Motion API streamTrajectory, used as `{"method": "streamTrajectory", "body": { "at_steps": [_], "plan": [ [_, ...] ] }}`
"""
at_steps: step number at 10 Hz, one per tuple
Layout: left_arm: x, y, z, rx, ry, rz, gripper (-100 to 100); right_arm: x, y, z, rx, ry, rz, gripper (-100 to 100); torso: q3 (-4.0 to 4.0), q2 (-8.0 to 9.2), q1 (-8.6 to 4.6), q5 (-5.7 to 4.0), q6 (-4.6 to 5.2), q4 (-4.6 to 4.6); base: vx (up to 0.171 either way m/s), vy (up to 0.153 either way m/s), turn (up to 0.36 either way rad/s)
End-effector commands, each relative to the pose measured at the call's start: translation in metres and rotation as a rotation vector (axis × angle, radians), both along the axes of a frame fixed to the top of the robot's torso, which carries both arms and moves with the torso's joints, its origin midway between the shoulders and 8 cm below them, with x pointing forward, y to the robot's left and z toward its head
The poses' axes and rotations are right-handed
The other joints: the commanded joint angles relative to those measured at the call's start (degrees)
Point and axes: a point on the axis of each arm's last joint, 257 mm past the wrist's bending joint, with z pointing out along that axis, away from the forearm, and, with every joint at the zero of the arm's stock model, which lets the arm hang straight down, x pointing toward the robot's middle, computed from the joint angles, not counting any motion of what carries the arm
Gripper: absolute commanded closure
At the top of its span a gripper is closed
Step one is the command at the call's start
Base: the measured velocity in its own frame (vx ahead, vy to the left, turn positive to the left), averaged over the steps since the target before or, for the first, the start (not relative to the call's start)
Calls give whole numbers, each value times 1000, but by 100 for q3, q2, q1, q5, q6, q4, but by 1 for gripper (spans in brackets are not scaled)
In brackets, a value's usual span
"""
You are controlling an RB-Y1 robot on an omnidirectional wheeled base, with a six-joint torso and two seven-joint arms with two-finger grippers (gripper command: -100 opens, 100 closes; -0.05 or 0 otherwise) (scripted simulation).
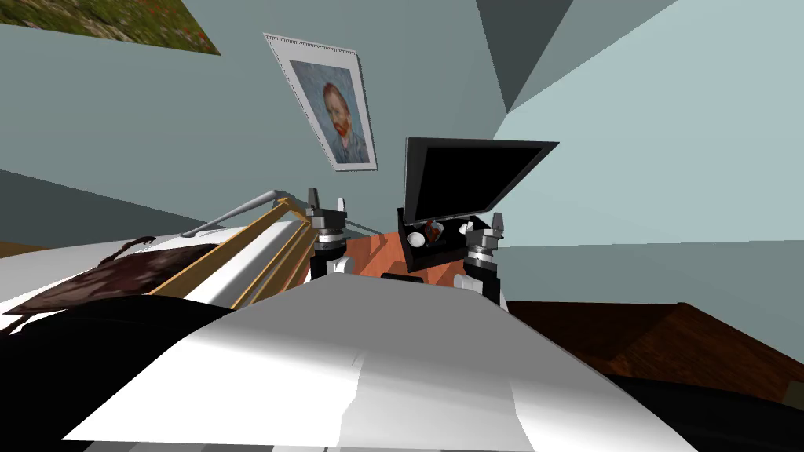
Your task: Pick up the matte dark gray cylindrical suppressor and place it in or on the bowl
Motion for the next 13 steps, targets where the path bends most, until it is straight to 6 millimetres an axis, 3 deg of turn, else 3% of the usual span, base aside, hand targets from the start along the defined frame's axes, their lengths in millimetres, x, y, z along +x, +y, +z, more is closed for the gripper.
{"method": "streamTrajectory", "body": {
  "at_steps": [1,6,7,9,10,12,13],
  "plan": [
    [0,0,0,0,0,0,0,4,5,-12,-50,40,12,-100,0,0,0,0,0,0,-86,9,74],
    [0,0,0,0,0,0,0,18,20,-71,-224,199,37,-100,30,53,-17,-4,0,11,-147,-34,82],
    [0,0,0,0,0,0,0,18,20,-71,-228,200,35,-100,35,60,-17,-4,0,13,-105,-27,31],
    [0,0,0,0,0,0,0,24,28,-108,-327,285,50,-100,17,28,-13,-3,-1,7,-64,-33,91],
    [0,0,0,0,0,0,0,24,28,-108,-331,285,48,-100,17,28,-20,-4,0,6,-67,-35,53],
    [0,0,0,0,0,0,0,29,36,-145,-446,364,70,-100,14,24,-17,-4,-1,6,-70,-39,124],
    [0,0,0,0,0,0,0,29,35,-150,-456,376,65,-100,14,23,-23,-5,-1,6,-47,-54,52]
  ]
}}
